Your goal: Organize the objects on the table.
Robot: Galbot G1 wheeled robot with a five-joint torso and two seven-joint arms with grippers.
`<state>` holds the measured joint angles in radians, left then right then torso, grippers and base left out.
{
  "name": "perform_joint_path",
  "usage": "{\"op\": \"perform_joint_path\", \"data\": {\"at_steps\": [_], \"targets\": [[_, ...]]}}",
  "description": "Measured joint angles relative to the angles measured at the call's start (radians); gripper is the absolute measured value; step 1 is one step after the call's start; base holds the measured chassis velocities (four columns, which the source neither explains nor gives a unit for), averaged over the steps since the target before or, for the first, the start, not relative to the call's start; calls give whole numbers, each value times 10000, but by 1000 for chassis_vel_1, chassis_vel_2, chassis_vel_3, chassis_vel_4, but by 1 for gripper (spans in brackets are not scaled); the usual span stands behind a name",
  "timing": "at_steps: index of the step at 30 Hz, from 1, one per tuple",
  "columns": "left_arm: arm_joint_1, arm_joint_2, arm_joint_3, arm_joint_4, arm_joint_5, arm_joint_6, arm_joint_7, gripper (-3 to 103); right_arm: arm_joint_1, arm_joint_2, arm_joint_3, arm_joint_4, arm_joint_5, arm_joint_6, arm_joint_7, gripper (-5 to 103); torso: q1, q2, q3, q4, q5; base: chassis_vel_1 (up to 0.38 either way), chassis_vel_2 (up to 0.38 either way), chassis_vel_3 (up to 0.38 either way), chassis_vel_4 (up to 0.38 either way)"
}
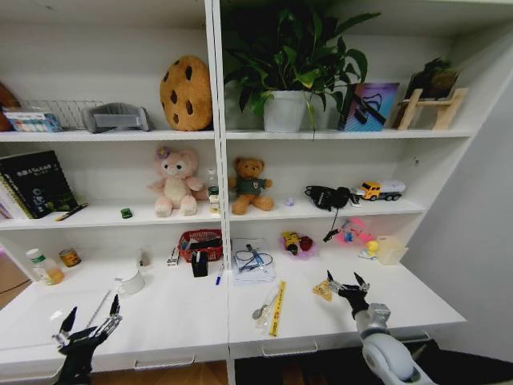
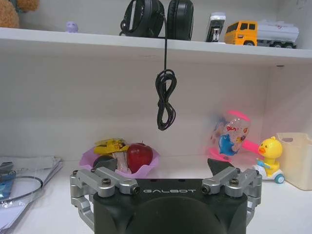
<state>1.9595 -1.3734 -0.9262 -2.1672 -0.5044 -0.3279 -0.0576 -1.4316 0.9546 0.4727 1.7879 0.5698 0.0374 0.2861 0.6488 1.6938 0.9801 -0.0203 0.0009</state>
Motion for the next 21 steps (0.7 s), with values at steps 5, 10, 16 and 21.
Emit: {"op": "perform_joint_path", "data": {"at_steps": [5, 10, 16, 21], "targets": [[-12, -14, 29, 7, 37, 35, -12, 100, 365, -49, -330, -489, 77, -17, -45, 100, 0, 0, 0, 0, 0, 0, 0, 0, 0], [-16, -23, 17, 8, 54, 77, -29, 100, 878, -61, -826, -1143, 110, -17, -98, 100, 0, 0, 0, 0, 1, 0, 0, 0, 0], [-26, -26, -16, 28, 62, 106, -39, 100, 1455, -58, -1374, -1762, 127, -17, -132, 100, 0, 0, 0, 0, 0, 0, 0, 0, 0], [-68, -38, -18, 74, 79, 147, -52, 100, 1938, -26, -1823, -2351, 137, -11, -170, 100, 0, 0, 1, 0, 0, 0, 0, 0, 0]]}}
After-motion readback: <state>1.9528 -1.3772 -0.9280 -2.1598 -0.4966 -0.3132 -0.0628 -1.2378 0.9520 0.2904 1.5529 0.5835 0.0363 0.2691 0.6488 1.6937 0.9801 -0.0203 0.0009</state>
